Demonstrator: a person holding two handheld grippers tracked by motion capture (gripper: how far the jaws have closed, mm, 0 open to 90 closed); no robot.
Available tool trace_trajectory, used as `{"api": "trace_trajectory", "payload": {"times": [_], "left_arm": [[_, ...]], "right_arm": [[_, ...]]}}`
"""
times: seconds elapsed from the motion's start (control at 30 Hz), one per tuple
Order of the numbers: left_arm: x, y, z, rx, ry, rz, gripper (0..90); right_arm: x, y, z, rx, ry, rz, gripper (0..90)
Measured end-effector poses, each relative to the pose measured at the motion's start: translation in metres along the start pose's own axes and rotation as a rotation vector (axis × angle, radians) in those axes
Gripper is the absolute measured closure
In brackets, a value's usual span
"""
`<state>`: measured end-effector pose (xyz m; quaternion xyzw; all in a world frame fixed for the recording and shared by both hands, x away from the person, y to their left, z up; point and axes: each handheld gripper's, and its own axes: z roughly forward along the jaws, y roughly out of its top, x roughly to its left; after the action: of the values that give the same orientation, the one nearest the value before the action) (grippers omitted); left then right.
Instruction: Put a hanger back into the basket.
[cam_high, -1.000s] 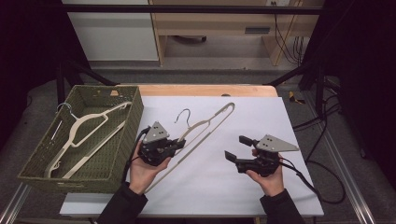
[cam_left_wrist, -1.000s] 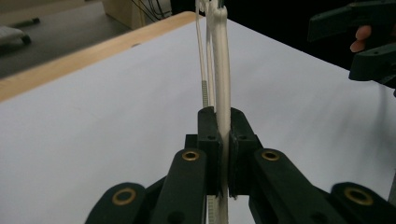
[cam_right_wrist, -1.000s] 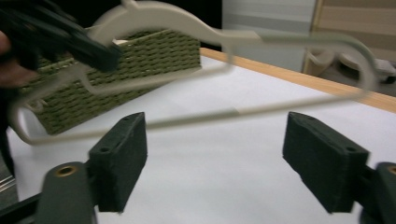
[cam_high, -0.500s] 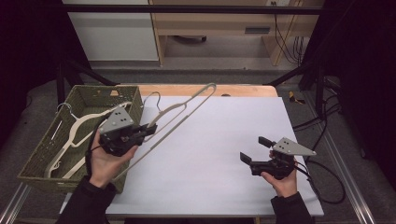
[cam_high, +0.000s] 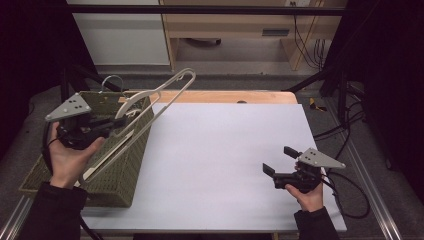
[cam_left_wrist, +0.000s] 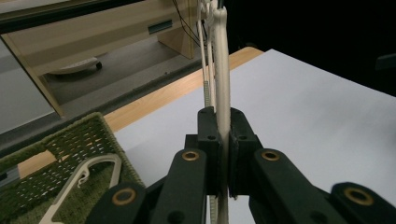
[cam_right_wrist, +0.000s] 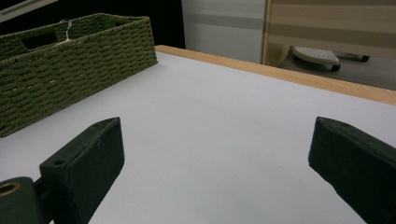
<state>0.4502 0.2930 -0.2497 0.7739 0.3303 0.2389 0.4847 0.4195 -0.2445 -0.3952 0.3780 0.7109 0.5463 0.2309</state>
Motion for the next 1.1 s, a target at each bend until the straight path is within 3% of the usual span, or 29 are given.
{"api": "trace_trajectory", "payload": {"times": [0.07, 0.17, 0.23, 0.33, 0.47, 0.6, 1.1], "left_arm": [[0.007, 0.0, -0.005, -0.001, 0.011, 0.005, 86.0], [0.016, -0.001, -0.01, -0.008, 0.039, 0.043, 86.0], [0.025, -0.003, -0.016, -0.014, 0.048, 0.042, 86.0], [0.033, -0.007, -0.021, -0.006, 0.051, 0.023, 86.0], [0.047, -0.015, -0.026, 0.017, 0.078, 0.029, 86.0], [0.061, -0.024, -0.031, 0.035, 0.091, -0.001, 86.1], [0.105, -0.067, -0.034, 0.118, 0.142, -0.051, 86.1]], "right_arm": [[-0.001, 0.0, 0.0, 0.001, 0.0, 0.0, 4.1], [-0.001, -0.001, 0.0, 0.004, 0.001, -0.001, 3.9], [0.0, -0.001, 0.0, 0.003, 0.002, -0.001, 3.8], [0.0, -0.001, 0.0, 0.003, -0.001, 0.0, 3.7], [0.0, 0.0, 0.0, 0.003, 0.001, 0.001, 3.4], [0.0, 0.0, 0.0, 0.004, 0.001, 0.001, 3.3], [0.001, 0.0, 0.002, 0.003, 0.003, -0.007, 3.0]]}}
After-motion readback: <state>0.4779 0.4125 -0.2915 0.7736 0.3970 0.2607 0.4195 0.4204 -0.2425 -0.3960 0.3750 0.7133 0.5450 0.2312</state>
